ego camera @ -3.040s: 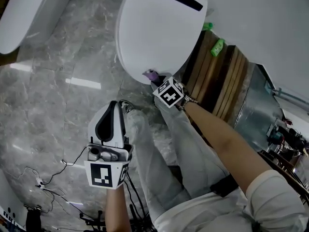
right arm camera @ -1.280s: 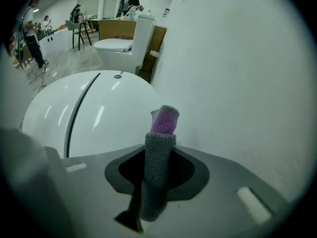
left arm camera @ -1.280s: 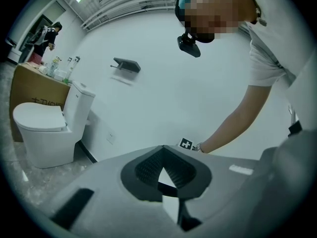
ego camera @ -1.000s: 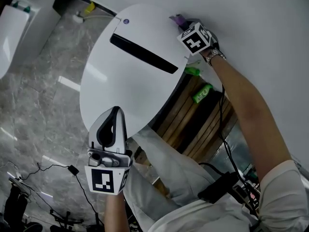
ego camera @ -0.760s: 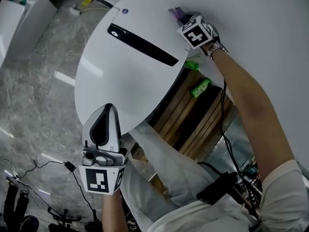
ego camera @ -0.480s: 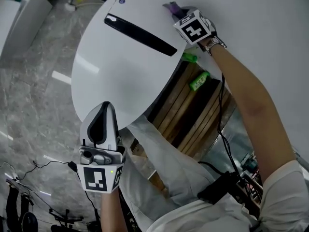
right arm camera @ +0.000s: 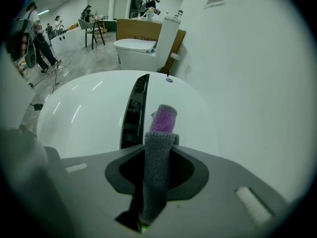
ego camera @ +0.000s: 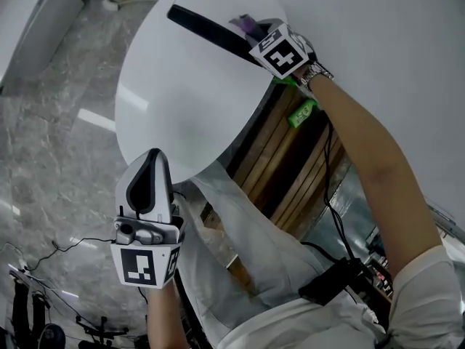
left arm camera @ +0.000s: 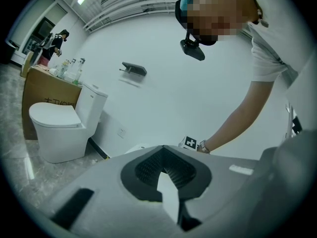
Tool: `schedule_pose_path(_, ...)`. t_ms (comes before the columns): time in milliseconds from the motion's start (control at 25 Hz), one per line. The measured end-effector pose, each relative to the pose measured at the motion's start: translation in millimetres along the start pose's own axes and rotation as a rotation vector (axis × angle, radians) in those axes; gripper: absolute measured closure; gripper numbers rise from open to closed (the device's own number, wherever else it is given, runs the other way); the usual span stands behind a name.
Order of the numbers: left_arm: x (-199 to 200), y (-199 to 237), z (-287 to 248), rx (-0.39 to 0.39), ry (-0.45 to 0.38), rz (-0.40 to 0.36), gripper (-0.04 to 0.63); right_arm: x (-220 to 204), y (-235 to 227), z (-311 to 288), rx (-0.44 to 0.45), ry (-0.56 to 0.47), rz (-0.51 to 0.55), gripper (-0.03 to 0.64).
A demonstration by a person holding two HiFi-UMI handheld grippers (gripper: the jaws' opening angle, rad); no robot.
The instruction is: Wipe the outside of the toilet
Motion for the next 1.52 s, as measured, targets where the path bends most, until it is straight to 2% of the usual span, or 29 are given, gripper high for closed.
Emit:
schedule_pose_path(200, -5.9, 8.0, 30.6, 0.003, 0.004, -0.001, 0.591, -1.0, 36.9, 6.3, -0.035, 0.005, 0.014, 0.526)
schedule_pose_path(360, -12.7, 13.7, 49.9, 0.004, 0.014, 0.004, 0.591, -11.8, 83.8, -6.1, 0.024, 0.089, 0.073, 0.526)
schedule_pose_path(440, -17.2, 16.3, 60.0, 0.003, 0.020, 0.011, 0.591, -17.2, 111.6, -11.6, 0.003, 0.085, 0.089, 0.523)
schedule_pose_path(520, -21.3, 19.0, 72.0, -0.005, 0.024, 0.016, 0.591, -16.7, 128.2, -10.4, -0.016, 0.036, -0.003, 0.523)
schedule_pose_path(640, -25.7, 21.2, 92.2, -0.033, 0.037, 0.013, 0.591, -12.2, 150.6, -5.6, 0.010, 0.014, -0.115, 0.523)
schedule_pose_path(920, -24.0, 34.3, 124.1, -0.098, 0.044, -0.021, 0.591, -8.9, 207.4, -0.4, 0.051, 0.050, -0.138, 0.523)
schedule_pose_path(1200, -25.2, 66.7, 163.4, -0.046, 0.019, -0.010, 0.591, -3.4, 279.8, 5.1, 0.106, 0.073, -0.106, 0.522)
schedule_pose_path(1520, -28.0, 82.4, 200.5, -0.002, 0.001, 0.011, 0.591, 4.3, 345.4, 9.6, 0.152, 0.078, -0.185, 0.522)
Point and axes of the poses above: the fingertips, and each gripper's own axes: z backward along the fingers, y to its left, x out of its top, the point moved 7 cm from there along z, backward along the fingers, and after that the axes turned 9 degrees about -z, right-handed, at the moved point
